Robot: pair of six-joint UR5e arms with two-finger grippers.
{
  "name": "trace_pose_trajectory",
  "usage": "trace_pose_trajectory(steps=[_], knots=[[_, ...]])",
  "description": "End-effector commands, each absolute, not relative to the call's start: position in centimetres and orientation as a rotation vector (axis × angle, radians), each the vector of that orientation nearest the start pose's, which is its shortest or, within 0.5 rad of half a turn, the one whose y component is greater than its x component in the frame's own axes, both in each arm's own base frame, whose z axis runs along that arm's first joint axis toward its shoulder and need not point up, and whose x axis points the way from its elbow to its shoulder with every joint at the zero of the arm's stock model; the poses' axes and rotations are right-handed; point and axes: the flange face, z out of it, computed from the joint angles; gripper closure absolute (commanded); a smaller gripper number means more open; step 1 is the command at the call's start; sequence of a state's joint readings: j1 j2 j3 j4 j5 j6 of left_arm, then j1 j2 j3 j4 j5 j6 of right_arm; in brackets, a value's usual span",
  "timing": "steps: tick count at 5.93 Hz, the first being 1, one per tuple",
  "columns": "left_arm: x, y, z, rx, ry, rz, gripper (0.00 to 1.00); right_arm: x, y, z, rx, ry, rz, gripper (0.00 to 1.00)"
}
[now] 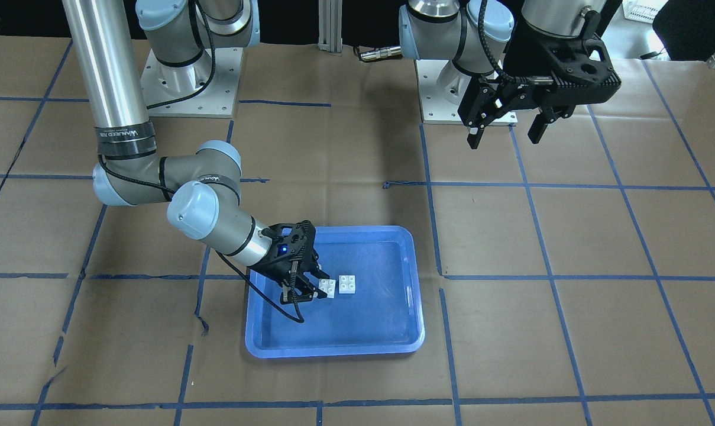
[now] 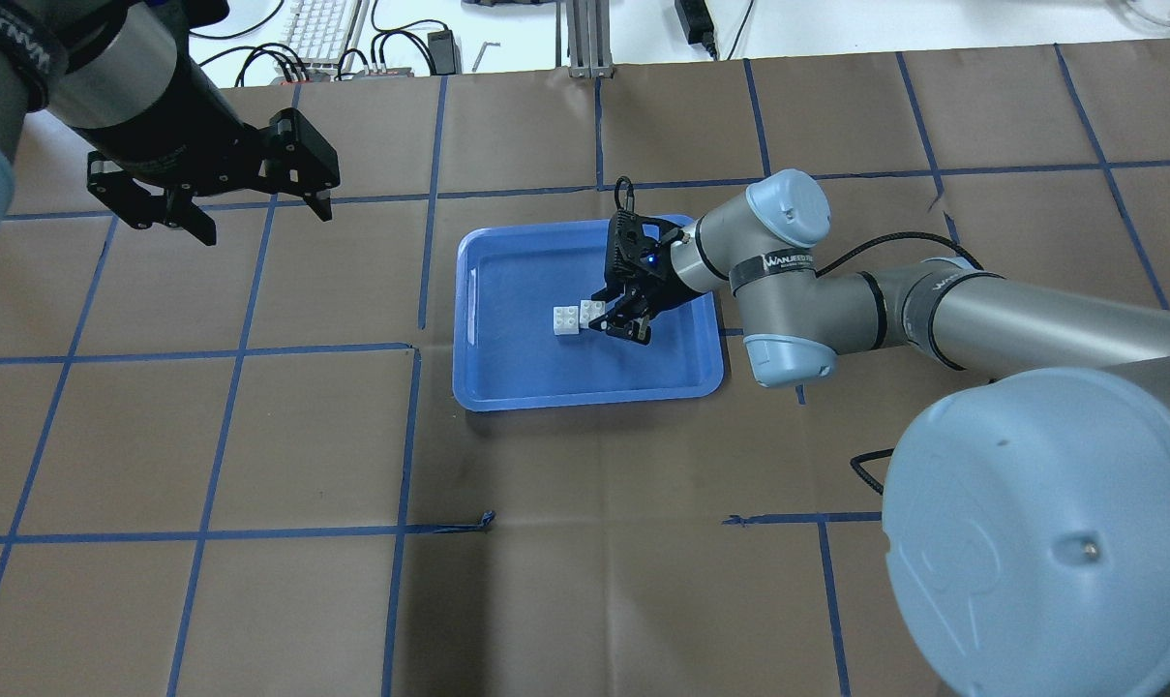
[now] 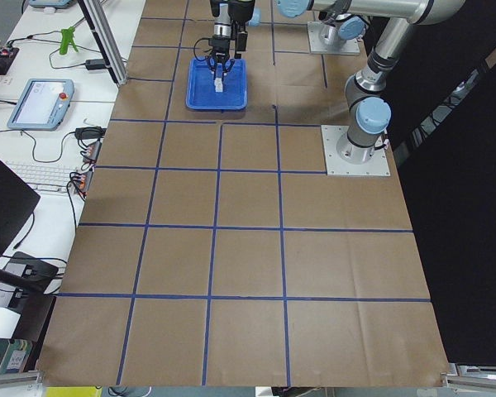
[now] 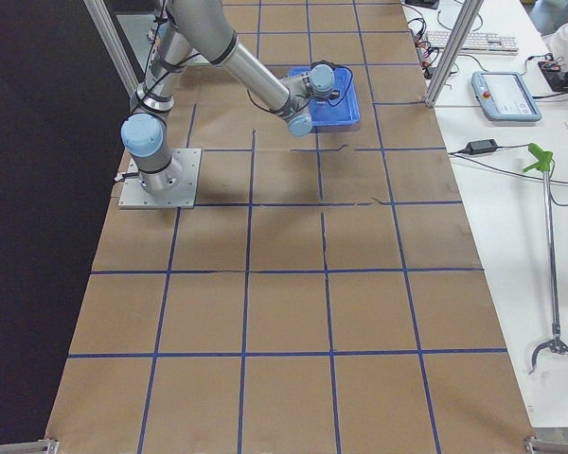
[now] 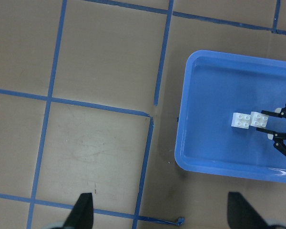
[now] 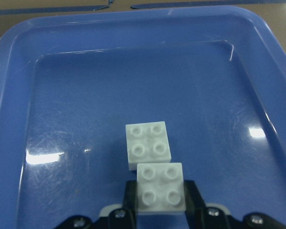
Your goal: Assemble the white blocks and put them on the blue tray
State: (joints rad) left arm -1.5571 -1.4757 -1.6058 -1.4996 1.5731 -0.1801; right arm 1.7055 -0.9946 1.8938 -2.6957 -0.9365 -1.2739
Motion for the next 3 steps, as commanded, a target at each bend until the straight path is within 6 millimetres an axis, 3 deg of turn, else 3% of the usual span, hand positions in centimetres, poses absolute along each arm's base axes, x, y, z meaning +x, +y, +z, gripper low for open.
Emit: trace_pose_trajectory(steps=[1, 3], knots=[[-12.62, -46.09, 52.60, -0.320, 3.122, -0.198, 0.01, 27.04, -55.45, 15.19, -1.779, 1.943, -0.713, 0.72], [-12.23, -45.79, 52.61, -0.204, 3.102, -0.177, 0.01, 27.10, -55.27, 15.18, -1.780, 1.942, -0.716, 0.72]])
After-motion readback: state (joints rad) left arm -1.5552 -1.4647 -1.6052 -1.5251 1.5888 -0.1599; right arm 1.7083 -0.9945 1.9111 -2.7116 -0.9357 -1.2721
